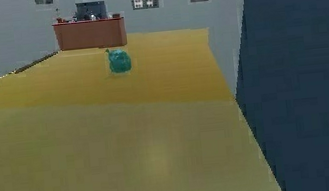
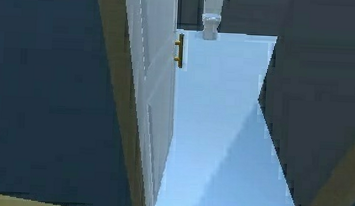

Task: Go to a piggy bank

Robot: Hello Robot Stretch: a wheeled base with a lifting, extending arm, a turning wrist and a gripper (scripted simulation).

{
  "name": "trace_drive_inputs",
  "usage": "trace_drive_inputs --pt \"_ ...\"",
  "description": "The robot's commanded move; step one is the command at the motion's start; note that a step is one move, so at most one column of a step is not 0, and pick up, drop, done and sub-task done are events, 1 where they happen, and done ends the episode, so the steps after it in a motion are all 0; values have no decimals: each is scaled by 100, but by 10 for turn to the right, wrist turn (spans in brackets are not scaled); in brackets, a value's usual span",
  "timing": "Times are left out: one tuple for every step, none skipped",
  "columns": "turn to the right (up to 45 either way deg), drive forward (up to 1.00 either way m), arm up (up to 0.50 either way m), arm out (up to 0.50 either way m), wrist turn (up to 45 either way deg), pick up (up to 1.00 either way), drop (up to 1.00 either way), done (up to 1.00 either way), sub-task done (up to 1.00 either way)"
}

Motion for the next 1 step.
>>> trace_drive_inputs --pt "0 100 0 0 0 0 0 0 0"
